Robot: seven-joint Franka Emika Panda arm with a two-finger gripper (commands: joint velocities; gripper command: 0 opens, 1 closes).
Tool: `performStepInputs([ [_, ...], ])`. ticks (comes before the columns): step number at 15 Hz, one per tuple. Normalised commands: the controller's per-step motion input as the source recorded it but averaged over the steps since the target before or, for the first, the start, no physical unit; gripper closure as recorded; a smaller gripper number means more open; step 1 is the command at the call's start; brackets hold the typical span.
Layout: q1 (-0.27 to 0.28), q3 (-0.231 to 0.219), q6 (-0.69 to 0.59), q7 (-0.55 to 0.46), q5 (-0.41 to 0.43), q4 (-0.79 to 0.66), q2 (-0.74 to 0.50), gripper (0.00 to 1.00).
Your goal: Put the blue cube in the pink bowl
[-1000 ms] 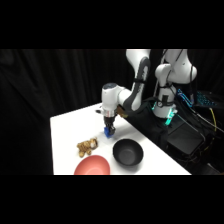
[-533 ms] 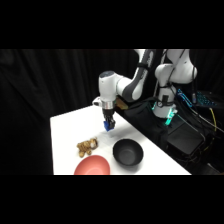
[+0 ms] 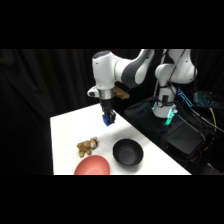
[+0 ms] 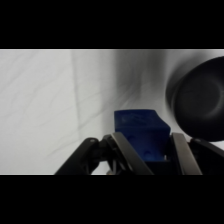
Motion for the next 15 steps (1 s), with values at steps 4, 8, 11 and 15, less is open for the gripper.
performStepInputs([
  [4, -0.017, 0.151, -0.42, 0.06, -0.076, 0.35, 0.02, 0.79],
  [8, 0.025, 0.124, -0.3, 0.06, -0.067, 0.3, 0.05, 0.79],
  [11, 0.038, 0.094, -0.17, 0.05, -0.025, 0.31, 0.12, 0.79],
  [15, 0.046, 0.067, -0.15, 0.05, 0.015, 0.33, 0.16, 0.79],
])
